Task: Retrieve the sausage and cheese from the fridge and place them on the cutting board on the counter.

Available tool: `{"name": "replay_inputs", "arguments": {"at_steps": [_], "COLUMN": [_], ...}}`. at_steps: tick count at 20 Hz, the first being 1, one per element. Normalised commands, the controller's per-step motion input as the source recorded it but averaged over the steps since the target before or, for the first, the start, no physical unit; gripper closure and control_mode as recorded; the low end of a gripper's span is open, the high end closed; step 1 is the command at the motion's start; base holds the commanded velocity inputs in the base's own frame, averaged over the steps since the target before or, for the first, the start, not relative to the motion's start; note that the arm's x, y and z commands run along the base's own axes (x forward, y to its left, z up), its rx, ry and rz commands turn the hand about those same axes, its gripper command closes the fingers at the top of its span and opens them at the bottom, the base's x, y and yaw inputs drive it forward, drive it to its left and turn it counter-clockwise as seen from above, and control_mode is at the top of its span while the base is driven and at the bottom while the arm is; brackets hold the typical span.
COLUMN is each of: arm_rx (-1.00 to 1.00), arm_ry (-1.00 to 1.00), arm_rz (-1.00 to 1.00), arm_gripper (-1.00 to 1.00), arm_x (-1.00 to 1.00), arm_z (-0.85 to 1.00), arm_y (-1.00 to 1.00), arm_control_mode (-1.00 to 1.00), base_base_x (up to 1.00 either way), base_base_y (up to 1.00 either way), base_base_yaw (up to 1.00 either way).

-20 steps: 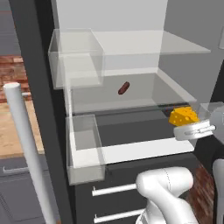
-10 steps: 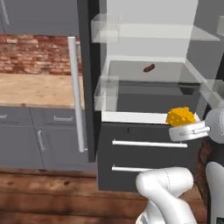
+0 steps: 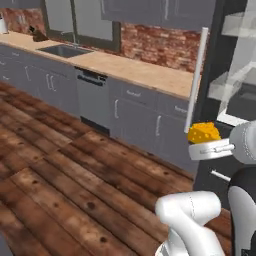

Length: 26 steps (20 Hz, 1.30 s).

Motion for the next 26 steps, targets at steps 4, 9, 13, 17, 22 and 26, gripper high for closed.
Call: {"name": "replay_inputs", "arguments": {"at_steps": [4, 9, 13, 17, 22, 26], "arm_rx": [0.00, 0.00, 0.00, 0.00, 0.00, 0.00], "arm_ry": [0.00, 0.00, 0.00, 0.00, 0.00, 0.00], "arm_rz": [0.00, 0.00, 0.00, 0.00, 0.00, 0.00], "arm_gripper": [1.00, 1.00, 1.00, 1.00, 1.00, 1.00], "arm_x": [0.00, 0.00, 0.00, 0.00, 0.00, 0.00], "arm_z": [0.00, 0.00, 0.00, 0.00, 0.00, 0.00], "arm_y": [0.00, 0.00, 0.00, 0.00, 0.00, 0.00], "arm_control_mode": [1.00, 1.00, 1.00, 1.00, 1.00, 1.00], "base_base_x": [-0.14, 0.88, 1.00, 1.00, 1.00, 1.00], "base_base_y": [0.41, 0.06, -0.15, -0.46, -0.39, -0.34], "base_base_yaw": [0.94, 0.63, 0.33, 0.14, 0.05, 0.03]}}
